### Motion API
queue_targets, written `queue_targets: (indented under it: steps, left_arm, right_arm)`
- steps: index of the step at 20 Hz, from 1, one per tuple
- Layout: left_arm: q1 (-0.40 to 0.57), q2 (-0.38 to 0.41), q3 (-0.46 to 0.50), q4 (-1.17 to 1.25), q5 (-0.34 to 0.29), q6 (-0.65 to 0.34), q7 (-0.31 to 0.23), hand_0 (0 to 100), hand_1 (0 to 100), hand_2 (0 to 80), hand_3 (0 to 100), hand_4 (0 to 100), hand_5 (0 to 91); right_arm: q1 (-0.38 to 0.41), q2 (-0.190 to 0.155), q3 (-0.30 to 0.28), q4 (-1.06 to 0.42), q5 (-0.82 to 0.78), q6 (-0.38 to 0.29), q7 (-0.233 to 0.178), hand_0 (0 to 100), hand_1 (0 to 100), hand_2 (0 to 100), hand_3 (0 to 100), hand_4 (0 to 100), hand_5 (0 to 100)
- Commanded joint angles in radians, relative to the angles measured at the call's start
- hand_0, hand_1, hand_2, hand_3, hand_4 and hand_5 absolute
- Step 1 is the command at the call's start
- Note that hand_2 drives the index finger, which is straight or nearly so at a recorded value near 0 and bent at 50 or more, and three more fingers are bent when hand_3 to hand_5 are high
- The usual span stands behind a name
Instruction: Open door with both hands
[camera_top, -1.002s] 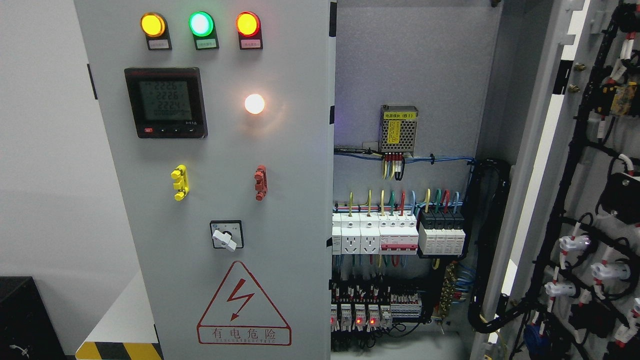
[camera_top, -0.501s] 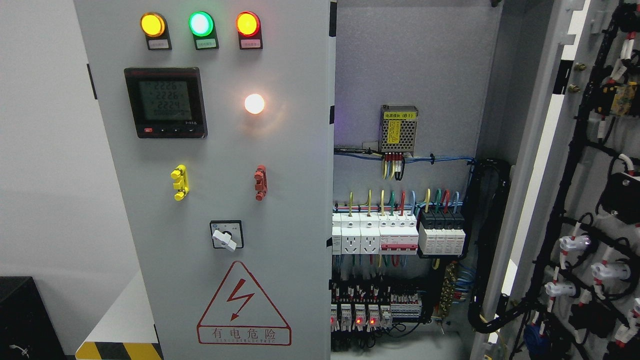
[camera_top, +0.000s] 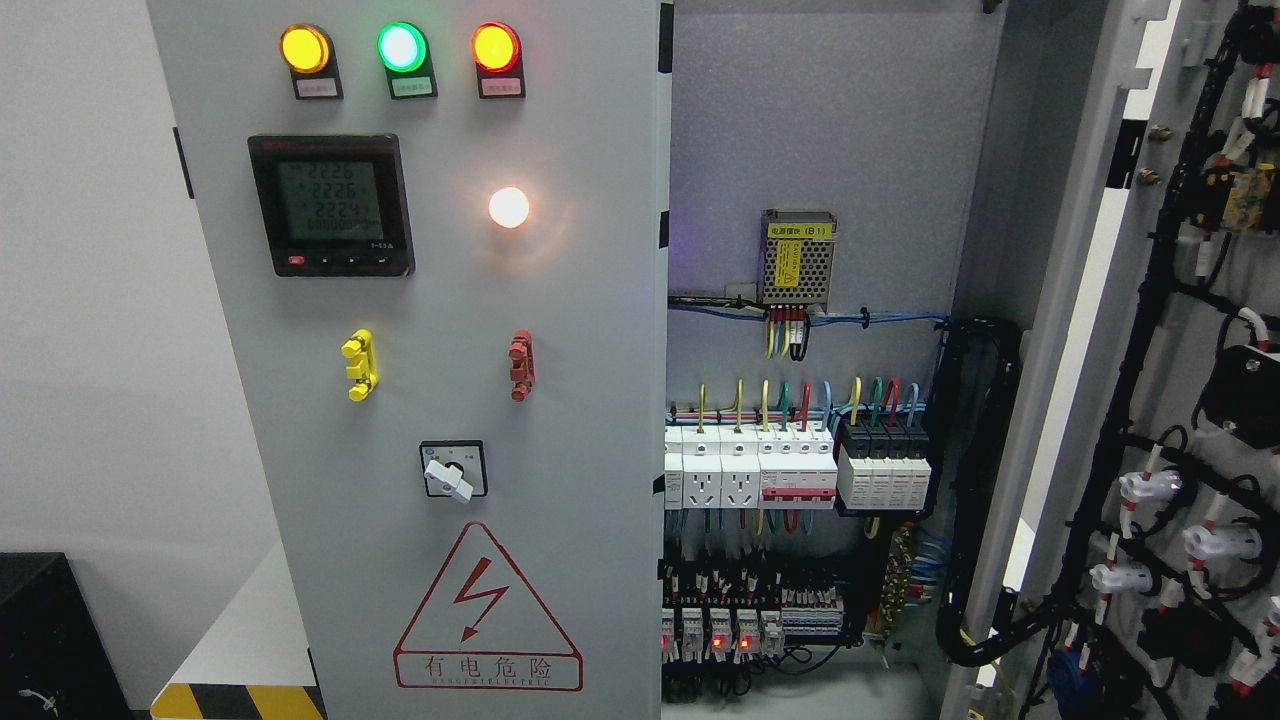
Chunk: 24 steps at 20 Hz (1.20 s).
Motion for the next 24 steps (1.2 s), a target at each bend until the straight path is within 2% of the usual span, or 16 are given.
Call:
queue_targets:
  steps: [1, 3, 7, 11, 18, 21, 24]
  left_arm:
    - [-0.008, 0.005, 0.0, -0.004, 0.001, -0.002, 0.005, 0, 0, 0.0, 0, 0, 0.0]
    - [-0.01, 0.008, 0.0, -0.005, 0.001, -0.002, 0.005, 0, 0, 0.0, 0, 0, 0.0]
    - [-0.011, 0.008, 0.0, -0.007, 0.001, -0.004, 0.005, 0, 0, 0.0, 0, 0, 0.0]
    - [-0.011, 0.005, 0.002, -0.007, 0.004, -0.004, 0.005, 0, 0, 0.0, 0, 0, 0.0]
    - [-0.01, 0.005, 0.002, -0.007, 0.004, -0.004, 0.005, 0, 0, 0.0, 0, 0, 0.0]
    - [-0.011, 0.007, 0.0, -0.007, 0.004, -0.004, 0.005, 0, 0, 0.0, 0, 0, 0.0]
    - [-0.011, 0.008, 0.0, -0.008, 0.001, -0.004, 0.003, 0, 0, 0.0, 0, 0, 0.0]
  right_arm:
    - [-0.126, 0.105, -0.009, -0.024, -0.025, 0.094, 0.0, 0, 0, 0, 0, 0, 0]
    - [-0.166, 0.107, -0.009, -0.024, -0.026, 0.123, 0.0, 0, 0, 0, 0, 0, 0]
    - [-0.258, 0.125, -0.013, -0.017, -0.028, 0.137, 0.0, 0, 0, 0, 0, 0, 0]
    - [-0.342, 0.128, -0.017, 0.006, -0.029, 0.233, 0.0, 0, 0, 0, 0, 0, 0]
    - [-0.453, 0.13, -0.003, 0.074, -0.029, 0.256, 0.0, 0, 0, 0, 0, 0, 0]
    - [-0.509, 0.153, -0.001, 0.086, -0.029, 0.328, 0.0, 0, 0, 0, 0, 0, 0]
    - [-0.56, 0.162, -0.001, 0.135, -0.029, 0.345, 0.0, 0, 0, 0, 0, 0, 0]
